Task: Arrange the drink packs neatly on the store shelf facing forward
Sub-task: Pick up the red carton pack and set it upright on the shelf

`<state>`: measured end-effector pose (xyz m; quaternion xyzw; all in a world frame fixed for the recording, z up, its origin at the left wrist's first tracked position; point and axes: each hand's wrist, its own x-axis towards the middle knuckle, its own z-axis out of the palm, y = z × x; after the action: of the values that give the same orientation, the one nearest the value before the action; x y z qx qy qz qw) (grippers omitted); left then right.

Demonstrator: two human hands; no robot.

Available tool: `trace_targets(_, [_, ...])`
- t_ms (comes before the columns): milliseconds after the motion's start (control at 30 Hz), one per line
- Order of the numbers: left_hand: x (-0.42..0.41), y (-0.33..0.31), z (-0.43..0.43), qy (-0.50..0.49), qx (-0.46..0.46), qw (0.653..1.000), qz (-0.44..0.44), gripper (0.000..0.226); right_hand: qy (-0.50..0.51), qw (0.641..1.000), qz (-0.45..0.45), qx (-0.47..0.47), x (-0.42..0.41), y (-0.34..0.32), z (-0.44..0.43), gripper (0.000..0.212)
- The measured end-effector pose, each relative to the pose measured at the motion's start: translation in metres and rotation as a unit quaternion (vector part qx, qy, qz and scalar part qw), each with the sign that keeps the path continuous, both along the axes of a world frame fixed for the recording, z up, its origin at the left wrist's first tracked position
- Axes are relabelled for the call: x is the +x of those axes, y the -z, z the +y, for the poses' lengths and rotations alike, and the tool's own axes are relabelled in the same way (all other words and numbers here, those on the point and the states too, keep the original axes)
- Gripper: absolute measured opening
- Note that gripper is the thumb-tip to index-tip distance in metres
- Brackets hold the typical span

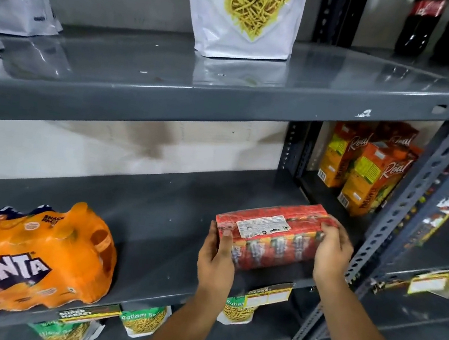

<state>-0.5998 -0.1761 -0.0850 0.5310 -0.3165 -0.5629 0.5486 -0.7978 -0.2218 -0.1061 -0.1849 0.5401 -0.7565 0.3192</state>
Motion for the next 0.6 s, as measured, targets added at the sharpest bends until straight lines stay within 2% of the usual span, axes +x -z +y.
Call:
trace_targets(167, [-0.001,0.001,0.003,0.009,-0.013,1.000,-0.001,0.053,-0.032,0.999,-0.016,0.001,-0.004,-0.001,0.002,0.020])
trace_targets(400, [0.002,0.003,0.004,0.024,-0.012,1.000,-0.012,0.056,-0.067,0.997,0.009,0.038,-0.008,-0.006,0.006,0.016])
trace_targets(600, [0.015,0.005,0.002,0.080,-0.013,0.997,-0.006,0.050,-0.031,0.997,0.012,0.077,-0.003,-0.014,0.014,0.016])
